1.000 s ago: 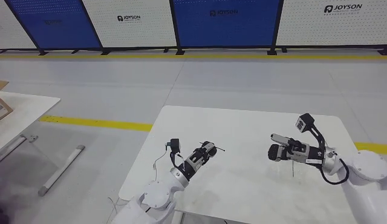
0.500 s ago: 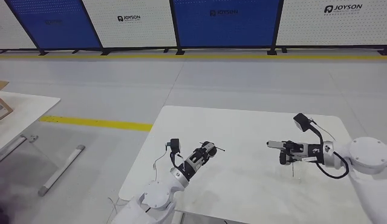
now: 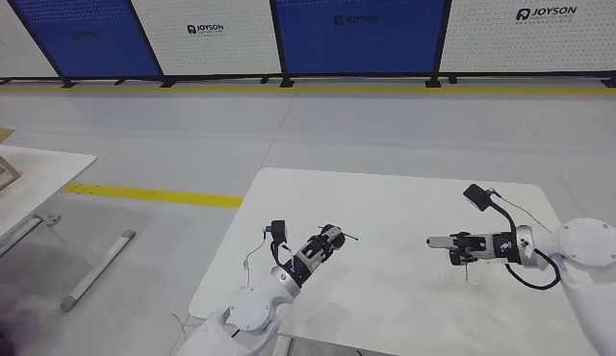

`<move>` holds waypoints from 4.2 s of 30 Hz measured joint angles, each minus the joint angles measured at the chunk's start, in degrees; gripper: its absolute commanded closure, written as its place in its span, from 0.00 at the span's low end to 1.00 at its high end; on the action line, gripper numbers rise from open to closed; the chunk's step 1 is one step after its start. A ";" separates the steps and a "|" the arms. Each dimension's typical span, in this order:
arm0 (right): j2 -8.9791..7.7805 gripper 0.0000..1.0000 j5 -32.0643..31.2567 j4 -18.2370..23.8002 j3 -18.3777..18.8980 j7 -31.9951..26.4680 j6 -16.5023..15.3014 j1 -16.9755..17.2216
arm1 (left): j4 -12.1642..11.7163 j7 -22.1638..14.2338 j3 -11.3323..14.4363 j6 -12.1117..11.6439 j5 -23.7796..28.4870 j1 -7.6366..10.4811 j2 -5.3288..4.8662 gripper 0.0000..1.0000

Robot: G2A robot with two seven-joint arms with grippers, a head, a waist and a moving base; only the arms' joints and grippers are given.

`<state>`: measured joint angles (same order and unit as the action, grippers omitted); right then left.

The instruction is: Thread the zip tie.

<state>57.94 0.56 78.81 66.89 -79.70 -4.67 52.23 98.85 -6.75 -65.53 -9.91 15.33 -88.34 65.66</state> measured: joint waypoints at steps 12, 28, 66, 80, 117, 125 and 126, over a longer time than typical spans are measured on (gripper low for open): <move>-3.45 0.00 -4.06 -1.51 -9.54 0.06 -8.80 -6.02 | 0.00 0.00 0.00 0.00 0.00 0.00 0.00 1.00; -4.83 0.00 -12.78 1.63 -7.46 2.34 -8.35 -4.25 | 0.00 0.00 0.00 0.00 0.00 0.00 0.00 1.00; -5.43 0.00 -24.21 10.63 -7.27 6.19 14.47 -1.75 | 0.00 0.00 0.00 0.00 0.00 0.00 0.00 1.00; -5.30 0.00 -23.61 10.15 -6.84 5.82 20.54 -1.49 | 0.00 0.00 0.00 0.00 0.00 0.00 0.00 1.00; -5.07 0.00 -25.53 10.27 -8.14 5.01 23.18 -2.35 | 0.00 0.00 0.00 0.00 0.00 0.00 0.00 1.00; -5.06 0.00 -25.46 10.27 -8.11 5.14 23.10 -2.25 | 0.00 0.00 0.00 0.00 0.00 0.00 0.00 1.00; -5.05 0.00 -25.20 10.23 -8.02 5.67 22.80 -1.95 | 0.00 0.00 0.00 0.00 0.00 0.00 0.00 1.00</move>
<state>52.89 -24.64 89.04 58.87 -74.03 18.13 50.28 98.85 -6.75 -65.53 -9.91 15.33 -88.34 65.66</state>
